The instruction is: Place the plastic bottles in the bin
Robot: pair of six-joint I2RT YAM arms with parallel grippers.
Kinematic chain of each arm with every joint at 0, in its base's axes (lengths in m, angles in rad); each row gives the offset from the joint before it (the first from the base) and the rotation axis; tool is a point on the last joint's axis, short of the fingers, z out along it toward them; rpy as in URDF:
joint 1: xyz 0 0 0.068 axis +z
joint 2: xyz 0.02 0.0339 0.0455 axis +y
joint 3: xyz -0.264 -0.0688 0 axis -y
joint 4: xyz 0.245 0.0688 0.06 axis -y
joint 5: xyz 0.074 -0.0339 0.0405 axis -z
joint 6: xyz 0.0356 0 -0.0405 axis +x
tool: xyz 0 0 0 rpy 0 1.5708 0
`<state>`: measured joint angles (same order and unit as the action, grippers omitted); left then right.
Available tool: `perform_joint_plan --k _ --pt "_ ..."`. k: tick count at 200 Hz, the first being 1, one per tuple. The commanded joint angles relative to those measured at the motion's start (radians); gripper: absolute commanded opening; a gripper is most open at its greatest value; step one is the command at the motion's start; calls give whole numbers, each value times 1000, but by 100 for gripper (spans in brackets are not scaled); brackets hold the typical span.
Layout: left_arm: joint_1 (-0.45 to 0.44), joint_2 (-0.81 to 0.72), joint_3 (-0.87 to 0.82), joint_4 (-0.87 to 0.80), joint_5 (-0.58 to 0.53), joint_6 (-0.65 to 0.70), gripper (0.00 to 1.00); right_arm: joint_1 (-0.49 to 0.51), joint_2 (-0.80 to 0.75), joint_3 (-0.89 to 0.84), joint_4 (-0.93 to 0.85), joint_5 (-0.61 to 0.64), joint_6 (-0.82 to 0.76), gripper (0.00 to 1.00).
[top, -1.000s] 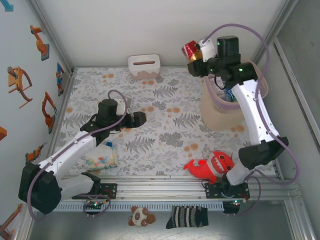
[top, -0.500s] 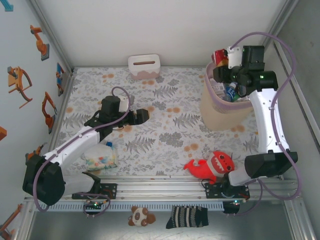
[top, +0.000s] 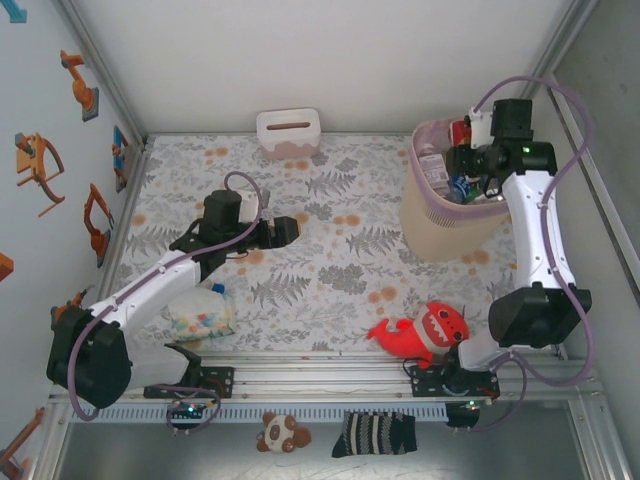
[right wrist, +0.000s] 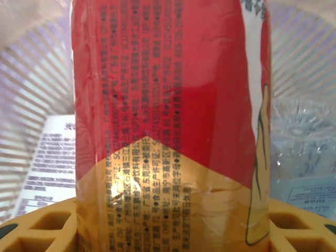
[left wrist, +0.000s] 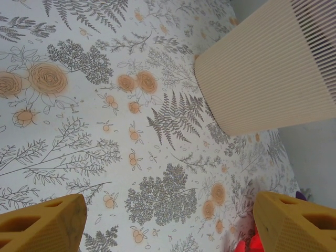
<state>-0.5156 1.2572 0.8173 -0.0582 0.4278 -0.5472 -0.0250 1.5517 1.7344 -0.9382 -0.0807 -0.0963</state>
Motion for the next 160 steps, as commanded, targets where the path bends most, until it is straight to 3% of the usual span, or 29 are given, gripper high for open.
perform_joint_plan --k 1,54,160 --pt "3 5 25 18 15 -14 82 -3 5 -9 -37 38 -6 48" --pt "3 10 32 19 13 -13 82 -3 -16 -12 -60 43 -8 64" --pt "25 -108 56 -102 -86 72 82 -3 -159 11 -68 40 14 71"
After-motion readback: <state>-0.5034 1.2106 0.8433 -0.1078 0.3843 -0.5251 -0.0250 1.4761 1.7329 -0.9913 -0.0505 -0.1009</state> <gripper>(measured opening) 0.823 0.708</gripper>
